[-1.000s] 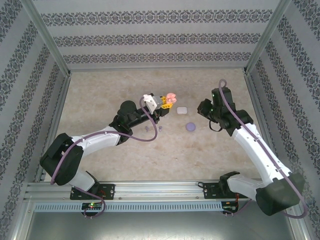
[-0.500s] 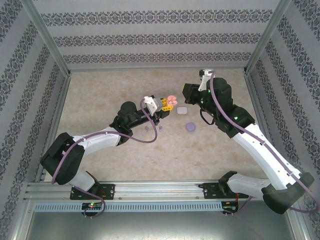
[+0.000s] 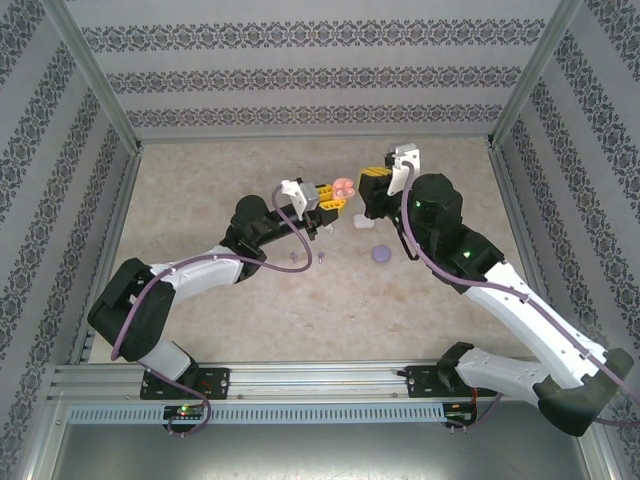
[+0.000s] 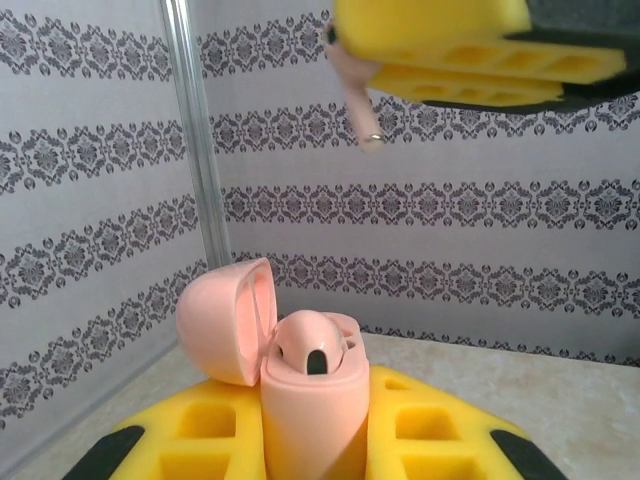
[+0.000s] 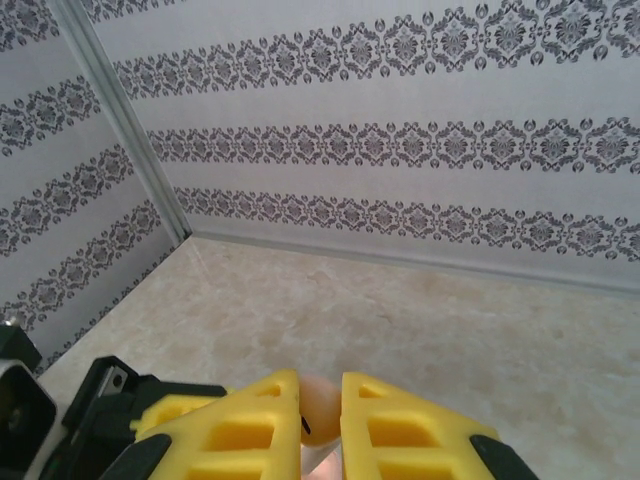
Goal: Insert wireless bluetooth earbuds into charging case
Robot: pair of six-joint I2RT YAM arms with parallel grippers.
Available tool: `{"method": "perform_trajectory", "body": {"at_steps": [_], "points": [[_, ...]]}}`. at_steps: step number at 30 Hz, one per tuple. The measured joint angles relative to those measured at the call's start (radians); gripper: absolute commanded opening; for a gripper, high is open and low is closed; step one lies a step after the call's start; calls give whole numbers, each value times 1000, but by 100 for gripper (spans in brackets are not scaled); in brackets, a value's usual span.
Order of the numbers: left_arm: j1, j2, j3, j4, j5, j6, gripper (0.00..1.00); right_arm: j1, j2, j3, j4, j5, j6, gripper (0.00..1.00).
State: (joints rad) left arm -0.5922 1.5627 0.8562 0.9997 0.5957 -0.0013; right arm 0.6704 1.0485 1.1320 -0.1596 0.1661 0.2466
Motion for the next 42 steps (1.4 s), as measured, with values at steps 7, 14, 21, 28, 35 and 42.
{"method": "perform_trajectory", "body": {"at_steps": [7, 14, 21, 28, 35, 42], "points": [[19, 0, 2, 22, 46, -34, 0, 0, -23, -34, 41, -11, -28, 13], [19, 0, 2, 23, 84, -39, 0, 0, -6, -51, 63, -79, -34, 13], [19, 0, 2, 23, 93, -42, 0, 0, 2, -76, 74, -125, -37, 12], [19, 0, 2, 23, 105, -42, 0, 0, 2, -101, 76, -135, -37, 12], [25, 0, 2, 23, 108, -46, 0, -1, 11, -107, 90, -138, -31, 11], [25, 0, 2, 22, 113, -53, 0, -1, 23, -107, 99, -145, -14, 11]]}}
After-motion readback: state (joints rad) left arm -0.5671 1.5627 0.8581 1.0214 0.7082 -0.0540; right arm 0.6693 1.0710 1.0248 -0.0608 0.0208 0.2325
